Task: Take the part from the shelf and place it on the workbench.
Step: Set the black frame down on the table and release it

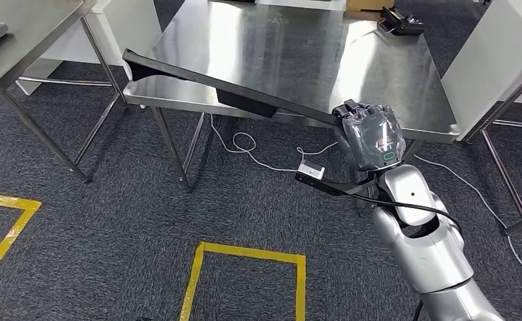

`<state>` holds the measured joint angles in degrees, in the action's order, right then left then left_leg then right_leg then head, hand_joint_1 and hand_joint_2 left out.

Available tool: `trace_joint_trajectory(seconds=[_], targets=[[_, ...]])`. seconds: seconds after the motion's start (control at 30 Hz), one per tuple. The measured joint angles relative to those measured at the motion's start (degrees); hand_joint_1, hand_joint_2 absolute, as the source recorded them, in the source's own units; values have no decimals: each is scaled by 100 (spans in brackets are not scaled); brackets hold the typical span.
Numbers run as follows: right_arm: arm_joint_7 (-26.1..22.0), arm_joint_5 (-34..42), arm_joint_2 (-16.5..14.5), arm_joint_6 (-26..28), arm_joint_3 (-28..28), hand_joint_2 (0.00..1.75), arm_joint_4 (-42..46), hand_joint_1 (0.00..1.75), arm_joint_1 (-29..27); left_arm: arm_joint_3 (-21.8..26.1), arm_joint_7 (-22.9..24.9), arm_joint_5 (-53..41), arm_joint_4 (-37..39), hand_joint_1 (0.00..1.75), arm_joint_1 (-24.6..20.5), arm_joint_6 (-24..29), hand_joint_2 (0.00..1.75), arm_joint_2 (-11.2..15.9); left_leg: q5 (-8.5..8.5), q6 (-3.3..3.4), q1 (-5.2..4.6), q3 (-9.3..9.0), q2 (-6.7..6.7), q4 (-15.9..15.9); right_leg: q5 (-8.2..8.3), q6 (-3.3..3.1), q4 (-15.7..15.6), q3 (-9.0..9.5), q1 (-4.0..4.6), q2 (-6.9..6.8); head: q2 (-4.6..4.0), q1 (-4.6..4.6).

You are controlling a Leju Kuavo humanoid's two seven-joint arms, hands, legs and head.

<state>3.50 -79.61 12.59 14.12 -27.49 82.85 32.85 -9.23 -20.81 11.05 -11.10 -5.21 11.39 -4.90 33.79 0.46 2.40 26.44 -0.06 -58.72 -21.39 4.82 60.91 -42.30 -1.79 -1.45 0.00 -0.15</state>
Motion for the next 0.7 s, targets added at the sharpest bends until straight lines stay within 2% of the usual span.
trace_joint_trajectory(seconds=[0.03, 0.1, 0.13, 0.17, 0.2, 0.23, 0.27, 0.3, 0.33, 0.37, 0.4, 0.43, 0.5, 0.53, 0.57, 0.63, 0.7], targets=[[1, 1, -2, 1, 2, 175, -1, 175, -4, 1, 1, -1, 1, 0, -2, 4, 175, 2, 60, -52, -8, -70, 13, 25, 125, -55, -87, 60, 23, -28, 0, 3], [2, -3, 0, 2, 8, 175, 3, 175, 9, 1, 3, -8, -1, 0, -21, 10, 175, 3, 21, -132, -11, -126, 43, -19, 62, -256, -76, 161, 50, 23, 0, -11], [2, -6, 3, 2, 10, 175, 8, 175, 17, 1, 2, -12, -1, 0, -29, 10, 175, 3, -88, -152, 2, -63, 51, -200, 23, -321, -96, 211, 31, 48, 0, -17], [2, -8, 5, 2, 9, 175, 9, 175, 22, 1, 2, -14, -1, 0, -39, 11, 175, 3, -211, -161, 14, 117, 52, -512, -22, -386, -119, 280, 24, 68, 0, -29], [2, -8, 2, 2, 7, 175, 9, 175, 23, 1, 2, -15, -1, 0, -45, 11, 175, 4, -275, -168, 21, 373, 49, -893, -70, -452, -146, 363, 26, 89, 0, -40], [2, -8, -3, 2, 4, 175, 10, 175, 20, 1, 3, -15, -1, 0, -47, 12, 175, 4, -215, -167, 19, 662, 44, -1263, -126, -509, -171, 441, 35, 106, 0, -48], [2, -7, -10, 2, 1, 175, 9, 175, 18, 1, 5, -15, 0, 0, -45, 13, 175, 5, -29, -168, 7, 929, 41, -1535, -188, -556, -186, 518, 52, 124, 0, -57], [2, -6, -15, 2, -1, 175, 9, 175, 13, 1, 8, -15, 0, 0, -38, 13, 175, 5, 223, -163, -7, 1151, 39, -1677, -254, -587, -191, 600, 74, 148, 0, -61], [2, -6, -19, 2, -2, 175, 8, 175, 7, 1, 12, -15, 1, 0, -28, 13, 175, 5, 439, -146, -24, 1313, 37, -1690, -326, -603, -194, 691, 101, 173, 0, -62], [2, -6, -20, 2, -3, 175, 7, 175, 3, 2, 16, -15, 1, 0, -19, 13, 175, 5, 524, -112, -46, 1408, 33, -1579, -398, -615, -194, 786, 134, 195, 0, -62], [2, -4, -21, 1, -2, 175, 6, 175, -1, 2, 19, -16, 2, 0, -12, 15, 175, 6, 420, -53, -78, 1447, 27, -1350, -469, -621, -194, 888, 170, 215, 0, -65], [3, -1, -21, 1, -1, 175, 5, 175, -3, 3, 22, -17, 3, 0, -8, 17, 175, 11, 102, 37, -128, 1439, 18, -1023, -539, -625, -197, 985, 202, 229, 0, -65], [10, 13, -23, -2, 2, 175, -15, 175, -2, 5, 30, -21, 8, 0, 9, 24, 175, 35, -686, 236, -267, 1392, -74, -412, -670, -608, -190, 1134, 268, 266, 0, -62], [16, 24, -25, -3, 6, 175, -27, 175, -2, 6, 35, -23, 10, 0, 17, 25, 175, 47, -959, 305, -320, 1362, -135, -244, -734, -598, -190, 1171, 293, 288, 0, -57], [25, 36, -27, -4, 15, 175, -39, 175, 3, 8, 41, -25, 11, 0, 23, 25, 175, 54, -1071, 339, -352, 1340, -187, -184, -787, -581, -191, 1186, 314, 317, 0, -55], [44, 64, -20, -3, 63, 175, -40, 175, 17, 9, 46, -29, 9, 0, 8, 17, 175, 43, -1109, 360, -325, 1228, -203, -120, -873, -538, -195, 1203, 341, 337, 0, -59], [58, 85, 8, 0, 137, 175, -38, 175, 37, 11, 46, -38, 5, 0, -15, 14, 175, 29, -1099, 393, -279, 1096, -179, -30, -998, -488, 71, 1097, 340, 292, 0, -52]])
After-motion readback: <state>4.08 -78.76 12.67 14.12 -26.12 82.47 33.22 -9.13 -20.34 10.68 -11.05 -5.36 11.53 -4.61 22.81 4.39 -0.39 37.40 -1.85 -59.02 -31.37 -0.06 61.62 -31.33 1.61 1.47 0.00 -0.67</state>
